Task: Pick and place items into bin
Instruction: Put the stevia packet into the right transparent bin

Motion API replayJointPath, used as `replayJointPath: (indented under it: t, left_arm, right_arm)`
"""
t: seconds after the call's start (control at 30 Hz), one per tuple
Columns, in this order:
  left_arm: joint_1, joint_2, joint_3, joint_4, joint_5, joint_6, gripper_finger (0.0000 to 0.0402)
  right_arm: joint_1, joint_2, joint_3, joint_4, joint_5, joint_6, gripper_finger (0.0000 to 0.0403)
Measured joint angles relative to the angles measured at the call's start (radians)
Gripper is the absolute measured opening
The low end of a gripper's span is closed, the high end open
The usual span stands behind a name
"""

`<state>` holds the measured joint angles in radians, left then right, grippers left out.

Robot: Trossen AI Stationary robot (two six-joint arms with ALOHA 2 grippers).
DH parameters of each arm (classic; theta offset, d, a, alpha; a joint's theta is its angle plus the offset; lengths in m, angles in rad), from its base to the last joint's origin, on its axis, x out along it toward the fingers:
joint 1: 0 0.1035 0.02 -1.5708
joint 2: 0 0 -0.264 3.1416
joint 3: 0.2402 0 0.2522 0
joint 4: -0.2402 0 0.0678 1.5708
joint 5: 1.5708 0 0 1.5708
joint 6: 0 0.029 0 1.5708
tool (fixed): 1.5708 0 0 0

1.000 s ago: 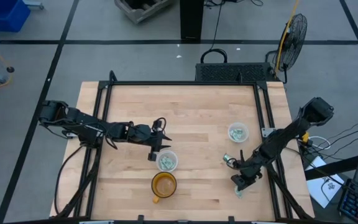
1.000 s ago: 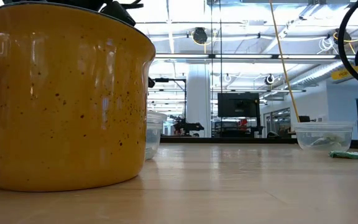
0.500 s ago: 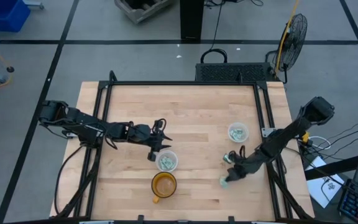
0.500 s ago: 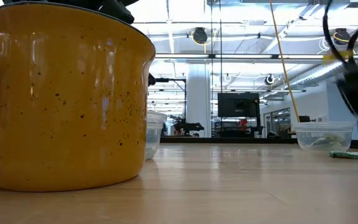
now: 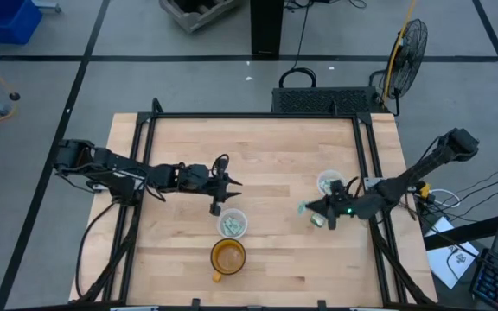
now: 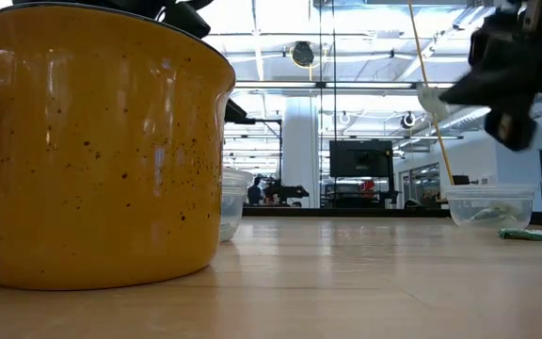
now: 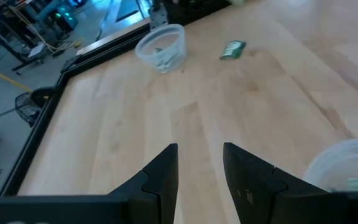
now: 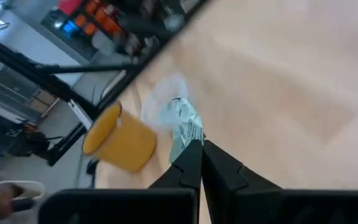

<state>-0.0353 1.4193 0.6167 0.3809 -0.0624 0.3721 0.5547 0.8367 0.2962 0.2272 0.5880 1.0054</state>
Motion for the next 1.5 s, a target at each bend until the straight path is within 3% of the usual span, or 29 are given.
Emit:
replayJointPath:
  t: [0.23, 0.4, 0.5, 0.53, 0.67, 0.73, 0.87, 0.97, 1.1, 1.27, 1.33, 1.43, 1.5]
  left_arm:
    - [0.026, 0.000, 0.000, 0.033, 0.000, 0.000, 0.0134]
    - [0.028, 0.000, 0.000, 0.044, 0.000, 0.000, 0.0134]
    - [0.028, 0.000, 0.000, 0.045, 0.000, 0.000, 0.0134]
    - [0.028, 0.000, 0.000, 0.045, 0.000, 0.000, 0.0134]
    - [0.028, 0.000, 0.000, 0.090, 0.001, 0.018, 0.0134]
    - [0.028, 0.000, 0.000, 0.129, 0.003, 0.051, 0.0134]
    - [0.028, 0.000, 0.009, 0.168, 0.010, 0.057, 0.0134]
    - [0.029, 0.000, 0.030, 0.156, 0.010, 0.015, 0.0134]
    - [0.029, 0.000, 0.061, 0.099, 0.010, 0.010, 0.0134]
    - [0.029, 0.000, 0.088, 0.089, 0.010, -0.021, 0.0134]
    - [0.029, 0.000, 0.088, 0.081, 0.010, -0.041, 0.0134]
    - [0.029, 0.000, 0.088, 0.063, 0.010, -0.034, 0.0134]
    - [0.031, 0.000, 0.088, 0.044, 0.009, -0.035, 0.0134]
  right_arm:
    - [-0.063, -0.225, 0.041, -0.047, 0.132, -0.564, 0.0000]
    - [-0.098, -0.321, 0.064, -0.079, 0.383, -1.128, 0.0000]
    - [-0.142, -0.362, 0.064, -0.074, 0.481, -1.302, 0.0000]
    - [-0.161, -0.374, 0.064, -0.073, 0.466, -1.307, 0.0000]
    - [-0.262, -0.398, 0.064, -0.070, 0.184, -1.260, 0.0000]
    - [-0.322, -0.397, 0.064, -0.076, 0.094, -1.250, 0.0000]
    - [-0.454, -0.394, 0.080, -0.128, 0.038, -1.261, 0.0000]
    - [-0.550, -0.369, 0.150, -0.238, 0.027, -1.302, 0.0000]
    - [-0.660, -0.296, 0.276, -0.386, -0.079, -1.329, 0.0000]
    - [-0.752, -0.204, 0.390, -0.819, -0.137, -1.083, 0.0000]
    - [-0.764, -0.185, 0.377, -0.946, -0.227, -0.980, 0.0000]
    - [-0.758, -0.162, 0.367, -0.892, -0.441, -1.011, 0.0000]
    - [-0.753, -0.146, 0.370, -0.884, -0.510, -0.991, 0.0000]
